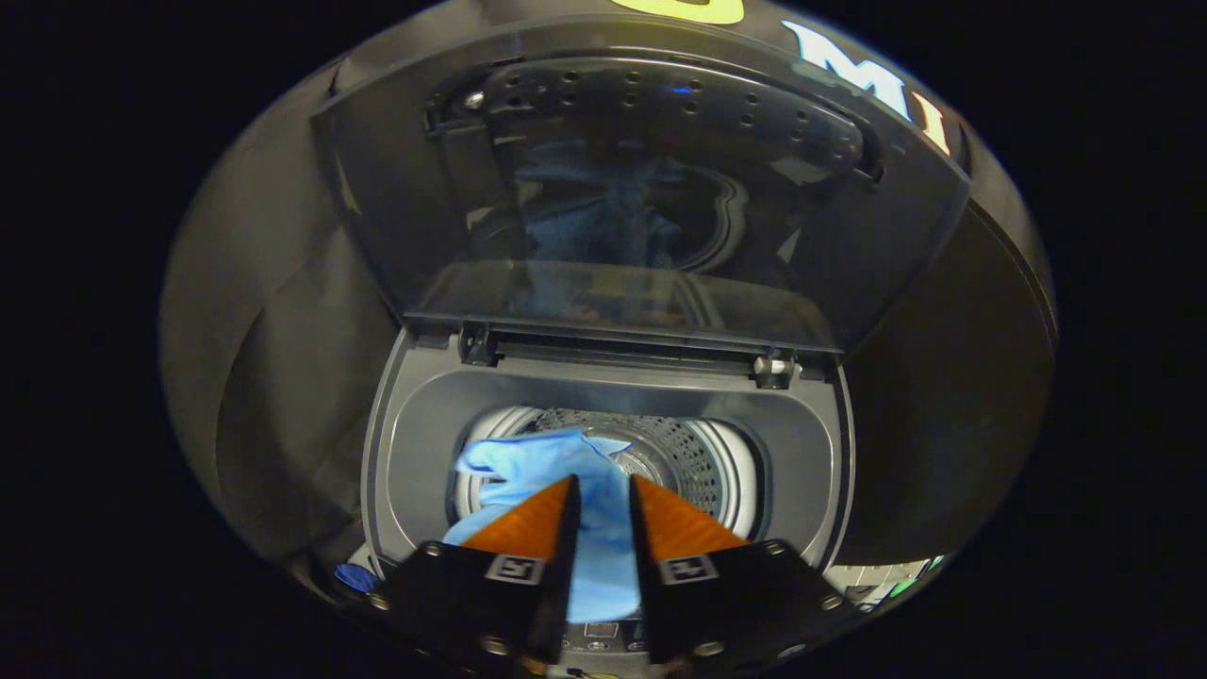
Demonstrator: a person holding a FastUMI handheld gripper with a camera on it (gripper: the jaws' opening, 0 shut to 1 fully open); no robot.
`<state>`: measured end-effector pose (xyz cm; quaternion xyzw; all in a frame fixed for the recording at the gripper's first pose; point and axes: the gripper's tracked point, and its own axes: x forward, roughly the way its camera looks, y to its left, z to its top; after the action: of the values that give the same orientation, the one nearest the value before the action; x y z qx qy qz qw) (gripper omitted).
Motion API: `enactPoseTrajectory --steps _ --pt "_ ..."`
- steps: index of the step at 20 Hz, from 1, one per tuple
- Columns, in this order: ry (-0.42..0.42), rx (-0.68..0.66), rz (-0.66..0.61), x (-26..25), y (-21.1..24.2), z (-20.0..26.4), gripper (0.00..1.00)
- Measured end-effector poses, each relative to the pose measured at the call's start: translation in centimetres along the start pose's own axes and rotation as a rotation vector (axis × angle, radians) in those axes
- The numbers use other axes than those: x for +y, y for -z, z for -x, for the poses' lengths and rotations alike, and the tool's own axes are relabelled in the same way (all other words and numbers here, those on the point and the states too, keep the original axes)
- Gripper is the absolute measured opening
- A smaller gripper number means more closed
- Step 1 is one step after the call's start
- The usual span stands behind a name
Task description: Put the clothes into the washing machine and then close the washing machine lid.
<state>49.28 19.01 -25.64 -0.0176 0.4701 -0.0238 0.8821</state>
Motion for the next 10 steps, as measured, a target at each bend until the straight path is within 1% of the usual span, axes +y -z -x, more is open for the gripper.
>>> enactPoseTrajectory --steps 3,5,6,8,10 --pt "-0.014 -0.009 -0.041 0.3 -0.4 0.2 0.85" --pt "-0.012 -0.026 -0.033 0.4 -0.6 0.3 0.92" --pt "-0.011 -0.032 -0.035 0.4 -0.6 0.5 0.94" --pt "0.003 -0.094 -0.048 0.1 -1.6 1.7 0.94" --pt "0.046 -0.178 -0.045 -0.8 -2.9 3.5 0.94"
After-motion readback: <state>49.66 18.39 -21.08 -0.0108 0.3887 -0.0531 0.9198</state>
